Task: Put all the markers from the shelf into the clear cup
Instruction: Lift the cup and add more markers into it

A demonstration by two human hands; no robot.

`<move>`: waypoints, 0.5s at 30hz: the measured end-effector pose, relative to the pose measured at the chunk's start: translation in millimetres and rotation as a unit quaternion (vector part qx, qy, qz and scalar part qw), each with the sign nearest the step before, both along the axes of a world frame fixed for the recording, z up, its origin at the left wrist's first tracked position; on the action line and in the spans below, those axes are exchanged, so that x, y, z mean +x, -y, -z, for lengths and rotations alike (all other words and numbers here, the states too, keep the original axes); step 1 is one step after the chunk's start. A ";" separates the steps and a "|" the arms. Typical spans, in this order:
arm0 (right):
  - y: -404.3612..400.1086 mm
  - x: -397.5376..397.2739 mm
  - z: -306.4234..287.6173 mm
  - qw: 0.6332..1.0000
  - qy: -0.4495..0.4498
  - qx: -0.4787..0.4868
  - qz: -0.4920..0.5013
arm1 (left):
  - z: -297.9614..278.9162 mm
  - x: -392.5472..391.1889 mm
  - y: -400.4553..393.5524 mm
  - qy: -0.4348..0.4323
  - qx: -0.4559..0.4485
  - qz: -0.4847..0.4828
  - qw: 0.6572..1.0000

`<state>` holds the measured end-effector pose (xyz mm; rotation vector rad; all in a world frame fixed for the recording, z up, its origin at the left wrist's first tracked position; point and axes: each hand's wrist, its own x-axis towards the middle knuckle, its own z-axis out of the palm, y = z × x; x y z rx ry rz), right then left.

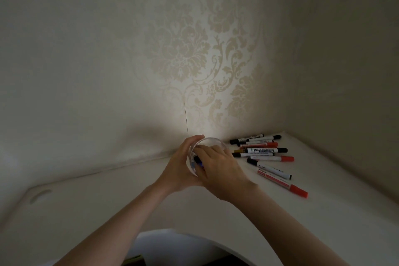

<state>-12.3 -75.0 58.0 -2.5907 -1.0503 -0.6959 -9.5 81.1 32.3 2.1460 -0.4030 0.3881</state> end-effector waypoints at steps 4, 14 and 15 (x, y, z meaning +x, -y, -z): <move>11.4 -9.6 -12.7 0.999 -0.033 -0.039 0.010 | -1.3 2.1 -5.1 -0.011 0.005 0.005 1.000; 132.5 11.6 19.1 0.965 -0.079 0.144 0.206 | 1.8 4.8 -9.2 0.001 -0.038 -0.014 0.999; 145.6 16.8 31.2 0.949 -0.139 0.049 0.278 | 1.7 5.6 -8.7 0.001 -0.038 -0.016 0.999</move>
